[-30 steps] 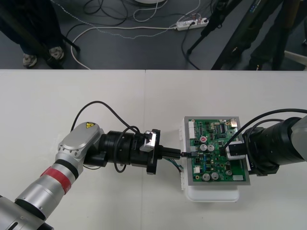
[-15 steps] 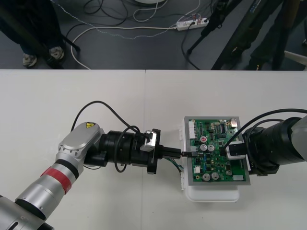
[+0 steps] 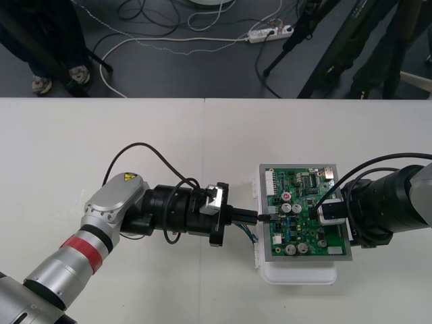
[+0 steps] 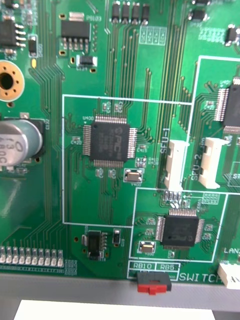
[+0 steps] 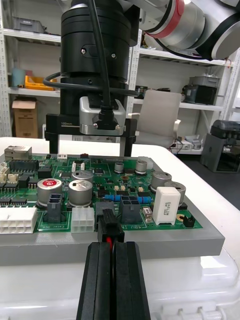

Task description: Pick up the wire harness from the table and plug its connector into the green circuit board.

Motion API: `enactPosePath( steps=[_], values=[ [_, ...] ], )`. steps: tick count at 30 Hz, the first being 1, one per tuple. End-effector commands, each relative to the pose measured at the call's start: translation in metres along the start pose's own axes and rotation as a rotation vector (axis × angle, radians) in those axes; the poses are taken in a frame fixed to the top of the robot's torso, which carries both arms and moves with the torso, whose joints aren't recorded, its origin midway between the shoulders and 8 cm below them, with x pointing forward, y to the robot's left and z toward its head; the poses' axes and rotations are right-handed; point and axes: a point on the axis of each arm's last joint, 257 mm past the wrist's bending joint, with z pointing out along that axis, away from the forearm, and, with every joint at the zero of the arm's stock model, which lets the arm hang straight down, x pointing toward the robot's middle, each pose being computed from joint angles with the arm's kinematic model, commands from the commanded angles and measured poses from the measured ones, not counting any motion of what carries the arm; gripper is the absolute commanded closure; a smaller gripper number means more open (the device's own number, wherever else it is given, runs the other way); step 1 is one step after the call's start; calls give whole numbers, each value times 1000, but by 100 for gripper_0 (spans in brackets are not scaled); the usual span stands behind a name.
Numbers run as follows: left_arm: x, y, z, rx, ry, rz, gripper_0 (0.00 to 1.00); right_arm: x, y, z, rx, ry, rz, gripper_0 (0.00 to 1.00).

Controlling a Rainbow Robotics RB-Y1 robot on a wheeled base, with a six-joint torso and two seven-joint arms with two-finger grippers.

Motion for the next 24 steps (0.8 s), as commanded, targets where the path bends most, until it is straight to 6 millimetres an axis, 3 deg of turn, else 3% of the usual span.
enactPosePath(
  steps=[1,24],
  values=[
    [-25,0,32,48,-55,105,100,-23,-11,-8,33,-44,15,0],
    [-23,7,43,18,-49,103,100,-22,-10,-7,32,-42,16,0]
  ],
)
